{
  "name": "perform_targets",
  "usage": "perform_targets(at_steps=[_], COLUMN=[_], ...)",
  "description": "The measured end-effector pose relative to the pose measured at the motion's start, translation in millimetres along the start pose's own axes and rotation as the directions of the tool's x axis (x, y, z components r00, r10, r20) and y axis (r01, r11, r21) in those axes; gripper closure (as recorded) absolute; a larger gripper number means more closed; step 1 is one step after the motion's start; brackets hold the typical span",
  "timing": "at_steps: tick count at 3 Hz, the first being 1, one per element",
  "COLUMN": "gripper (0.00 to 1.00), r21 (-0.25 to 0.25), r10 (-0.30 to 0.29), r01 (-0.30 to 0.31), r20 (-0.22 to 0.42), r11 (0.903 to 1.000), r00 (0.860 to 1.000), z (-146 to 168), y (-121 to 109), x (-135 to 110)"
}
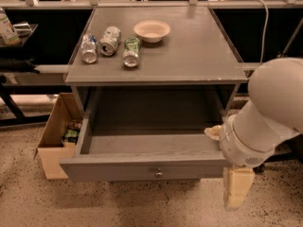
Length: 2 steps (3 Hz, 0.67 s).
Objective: Close top drawer
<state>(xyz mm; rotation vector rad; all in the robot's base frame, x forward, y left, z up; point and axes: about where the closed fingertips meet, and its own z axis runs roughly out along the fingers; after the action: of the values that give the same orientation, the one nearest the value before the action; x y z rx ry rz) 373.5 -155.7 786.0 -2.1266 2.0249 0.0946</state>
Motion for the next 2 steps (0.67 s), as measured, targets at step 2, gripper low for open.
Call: perform_targets(at_steps=[2], gripper=[0.41], r21=[-0.050], r10=[-0.035], r01=[0.036], r20=[0.009], r11=[0.9981], r00=[0.999], z=[67], y=[42], x=[4])
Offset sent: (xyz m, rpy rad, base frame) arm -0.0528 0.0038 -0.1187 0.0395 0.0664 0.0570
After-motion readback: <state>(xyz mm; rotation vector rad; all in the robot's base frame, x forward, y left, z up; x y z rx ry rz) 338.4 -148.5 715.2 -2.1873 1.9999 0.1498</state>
